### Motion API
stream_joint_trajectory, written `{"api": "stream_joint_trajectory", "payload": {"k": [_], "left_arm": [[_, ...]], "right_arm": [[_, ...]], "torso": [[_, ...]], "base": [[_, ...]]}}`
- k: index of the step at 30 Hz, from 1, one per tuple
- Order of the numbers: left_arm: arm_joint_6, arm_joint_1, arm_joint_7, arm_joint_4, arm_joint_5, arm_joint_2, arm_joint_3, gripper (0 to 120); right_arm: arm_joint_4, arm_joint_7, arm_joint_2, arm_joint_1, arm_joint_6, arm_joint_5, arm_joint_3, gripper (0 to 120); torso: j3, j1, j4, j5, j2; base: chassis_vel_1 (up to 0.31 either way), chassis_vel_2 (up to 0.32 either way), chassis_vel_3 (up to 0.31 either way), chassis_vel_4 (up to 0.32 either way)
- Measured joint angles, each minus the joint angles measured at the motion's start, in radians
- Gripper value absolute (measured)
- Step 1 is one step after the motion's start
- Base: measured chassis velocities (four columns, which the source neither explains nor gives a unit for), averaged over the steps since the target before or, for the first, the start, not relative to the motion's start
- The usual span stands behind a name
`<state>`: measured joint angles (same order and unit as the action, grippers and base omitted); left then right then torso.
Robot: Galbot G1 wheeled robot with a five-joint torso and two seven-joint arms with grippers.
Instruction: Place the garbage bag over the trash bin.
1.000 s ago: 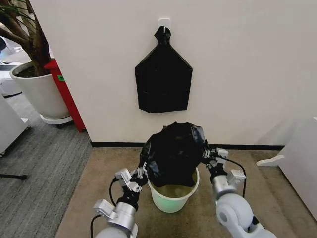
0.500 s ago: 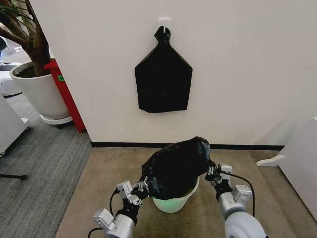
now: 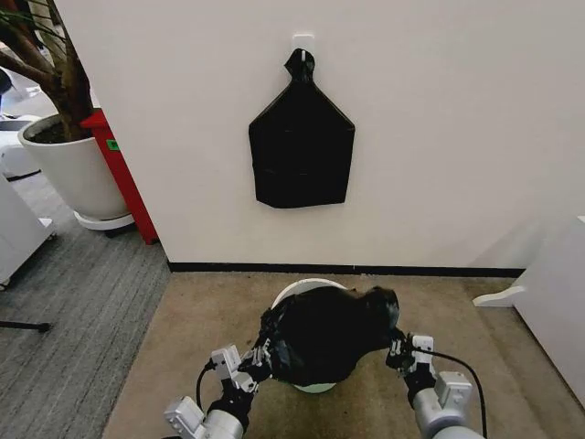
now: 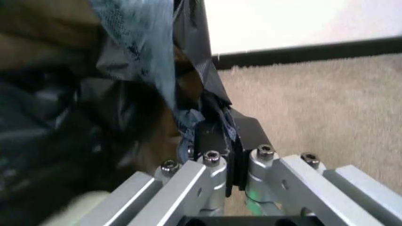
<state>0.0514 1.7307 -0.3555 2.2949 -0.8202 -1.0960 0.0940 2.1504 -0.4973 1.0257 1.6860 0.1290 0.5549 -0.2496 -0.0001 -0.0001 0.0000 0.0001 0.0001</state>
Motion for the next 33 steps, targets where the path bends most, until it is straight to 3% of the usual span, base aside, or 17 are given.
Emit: {"api": "stream_joint_trajectory", "payload": {"k": [14, 24, 30, 33], "left_arm": [[-0.024, 0.004, -0.02, -0.04, 0.016, -0.006, -0.003, 0], [-0.143, 0.014, -0.066, -0.006, 0.019, 0.027, 0.024, 0], [-0.177, -0.014, -0.071, -0.052, 0.022, 0.024, 0.023, 0], [-0.167, -0.056, -0.059, -0.123, 0.024, 0.017, 0.018, 0]], "right_arm": [[-0.059, 0.007, -0.006, 0.006, -0.002, -0.015, 0.018, 0], [-0.043, -0.012, -0.053, 0.005, 0.061, 0.058, 0.02, 0], [-0.068, -0.011, -0.039, -0.02, 0.076, 0.066, 0.034, 0], [-0.105, -0.003, -0.016, -0.045, 0.074, 0.057, 0.045, 0]], "torso": [[0.0, 0.0, 0.0, -0.0001, 0.0], [0.0, 0.0, 0.0001, -0.0001, 0.0], [0.0, 0.0, 0.0001, -0.0001, 0.0], [0.0, 0.0, 0.0001, -0.0001, 0.0]], "base": [[0.0, 0.0, 0.0, 0.0], [0.0, 0.0, 0.0, 0.0], [0.0, 0.0, 0.0, 0.0], [0.0, 0.0, 0.0, 0.0]]}}
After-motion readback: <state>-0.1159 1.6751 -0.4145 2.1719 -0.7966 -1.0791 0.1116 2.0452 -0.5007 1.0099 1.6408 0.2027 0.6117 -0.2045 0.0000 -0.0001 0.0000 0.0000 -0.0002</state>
